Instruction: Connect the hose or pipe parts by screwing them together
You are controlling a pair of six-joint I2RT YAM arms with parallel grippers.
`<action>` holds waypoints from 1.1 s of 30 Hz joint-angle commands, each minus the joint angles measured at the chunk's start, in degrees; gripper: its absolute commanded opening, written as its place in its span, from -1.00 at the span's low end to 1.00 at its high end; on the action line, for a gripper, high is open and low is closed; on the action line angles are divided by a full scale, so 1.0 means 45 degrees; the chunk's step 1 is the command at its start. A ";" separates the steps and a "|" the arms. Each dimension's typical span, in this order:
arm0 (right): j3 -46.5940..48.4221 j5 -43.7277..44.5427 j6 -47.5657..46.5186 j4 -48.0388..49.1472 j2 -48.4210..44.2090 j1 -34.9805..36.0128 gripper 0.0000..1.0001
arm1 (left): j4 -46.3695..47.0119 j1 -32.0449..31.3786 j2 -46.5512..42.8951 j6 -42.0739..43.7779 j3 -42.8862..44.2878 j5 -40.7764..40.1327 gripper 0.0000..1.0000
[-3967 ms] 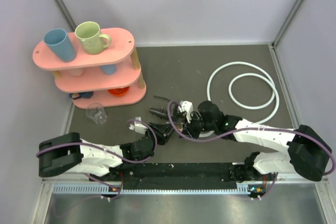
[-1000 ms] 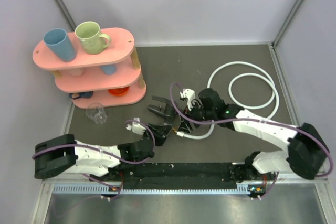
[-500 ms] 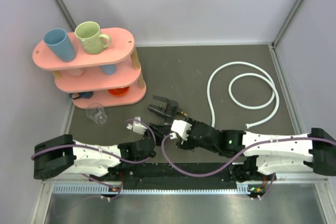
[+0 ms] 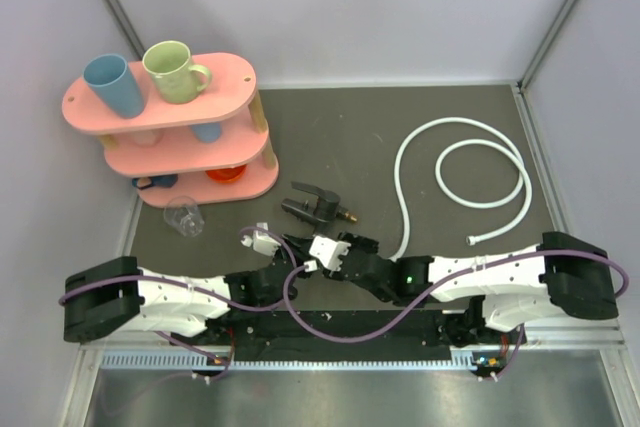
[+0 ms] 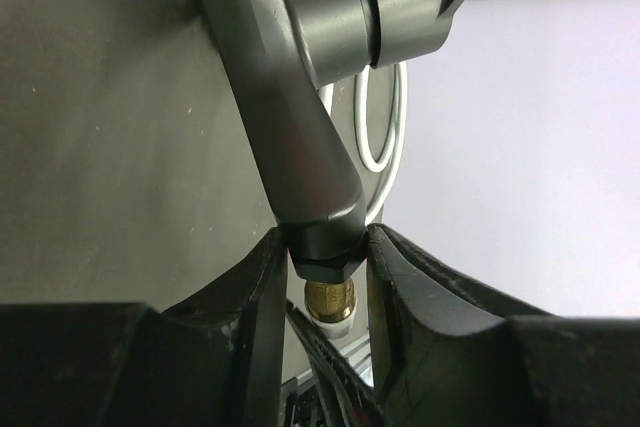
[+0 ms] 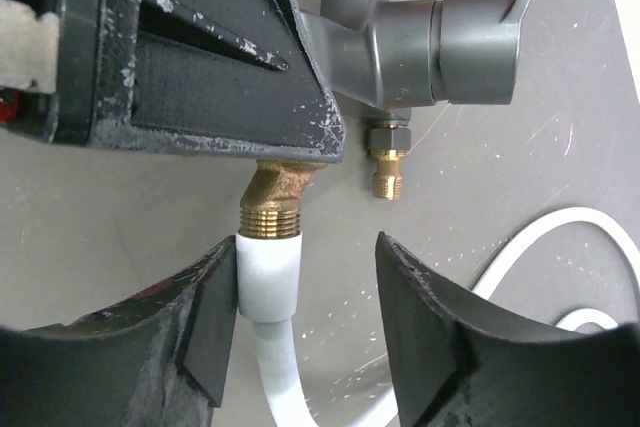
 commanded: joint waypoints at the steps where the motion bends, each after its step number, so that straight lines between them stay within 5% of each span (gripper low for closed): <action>1: 0.0192 0.0657 0.0417 0.0964 0.0440 0.0170 -0.02 | 0.0573 -0.0079 -0.0358 0.0204 0.0386 -0.0063 -1.00; 4: 0.0251 0.0872 0.0594 0.1159 0.0519 0.0150 -0.38 | 0.0670 -0.0079 -0.0378 0.0165 0.0288 0.0015 -1.00; 6: 0.0212 0.0776 0.0672 0.1296 0.0403 0.0131 -0.84 | 0.0690 -0.0079 -0.0437 0.0126 0.0229 0.0073 -1.00; 8: 0.0231 0.0055 0.0866 0.1394 0.0072 -0.0083 -1.00 | 0.0709 -0.0079 -0.0437 -0.0068 0.0112 0.0171 -1.00; 12: -0.0021 -0.2598 0.1472 0.1472 -0.0885 -0.1738 -1.00 | 0.1294 -0.0079 -0.0105 -0.0129 -0.0083 0.0483 -1.00; 22: -0.0375 -1.5346 0.3445 0.2254 -0.1046 -0.7365 -1.00 | 0.2505 -0.0079 0.0461 0.0593 -0.0162 0.0757 -1.00; 30: 0.0799 -1.8891 0.5025 0.1644 0.1943 -0.8794 -1.00 | 0.2409 -0.0079 0.0696 0.0790 -0.0064 0.0270 -1.00; 33: 0.0856 -1.7922 0.5379 0.1454 0.2199 -0.8834 -0.89 | 0.2215 -0.0079 0.0657 0.0771 -0.0006 0.0133 -1.00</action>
